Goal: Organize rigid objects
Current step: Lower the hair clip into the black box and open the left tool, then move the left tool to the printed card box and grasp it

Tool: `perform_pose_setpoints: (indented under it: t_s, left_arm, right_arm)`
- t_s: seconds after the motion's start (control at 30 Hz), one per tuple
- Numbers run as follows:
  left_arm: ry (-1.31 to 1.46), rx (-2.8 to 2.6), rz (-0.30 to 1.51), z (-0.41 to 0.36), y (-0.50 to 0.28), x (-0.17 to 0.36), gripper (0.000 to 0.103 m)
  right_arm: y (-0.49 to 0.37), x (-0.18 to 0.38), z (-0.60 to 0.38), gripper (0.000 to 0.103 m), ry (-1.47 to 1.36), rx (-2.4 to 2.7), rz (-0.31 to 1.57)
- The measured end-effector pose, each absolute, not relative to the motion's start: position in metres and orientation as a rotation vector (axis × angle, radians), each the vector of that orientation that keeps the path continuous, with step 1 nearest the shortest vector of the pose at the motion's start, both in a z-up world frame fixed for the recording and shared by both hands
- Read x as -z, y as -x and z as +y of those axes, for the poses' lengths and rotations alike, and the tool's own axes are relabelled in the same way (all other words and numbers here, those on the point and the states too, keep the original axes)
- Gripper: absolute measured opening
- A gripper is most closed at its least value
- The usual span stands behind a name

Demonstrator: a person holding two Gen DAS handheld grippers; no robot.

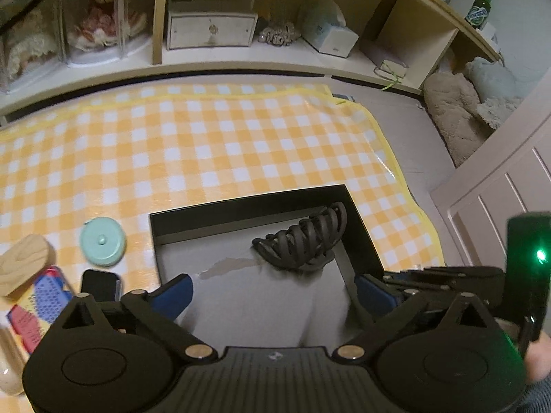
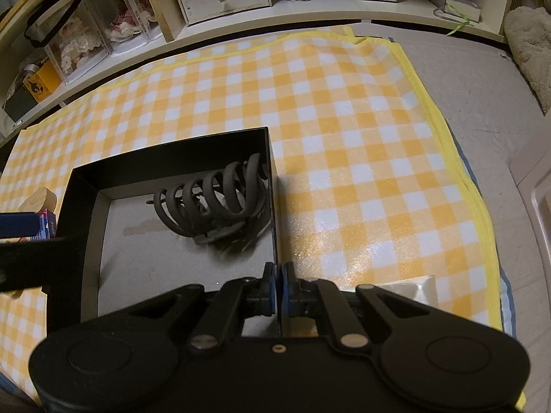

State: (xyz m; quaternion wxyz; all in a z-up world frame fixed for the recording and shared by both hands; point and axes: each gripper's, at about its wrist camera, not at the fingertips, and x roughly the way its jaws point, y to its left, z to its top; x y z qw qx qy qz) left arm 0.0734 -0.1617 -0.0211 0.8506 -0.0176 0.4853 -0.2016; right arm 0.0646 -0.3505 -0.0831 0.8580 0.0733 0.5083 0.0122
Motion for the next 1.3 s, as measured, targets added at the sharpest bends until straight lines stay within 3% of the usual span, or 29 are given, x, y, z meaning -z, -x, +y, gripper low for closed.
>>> perform_pose_setpoints:
  t_s: [0.73,1.3]
  left_arm:
    - [-0.055,0.296,0.835,-0.077,-0.034,-0.006,0.103]
    - [0.366,-0.100,0.990,0.012,-0.083,0.054,0.103]
  right_arm:
    - [-0.065,0.083,-0.354,0.005,-0.181,-0.016,1.060]
    - [-0.065,0.085,-0.350,0.005,-0.157,0.001,1.065]
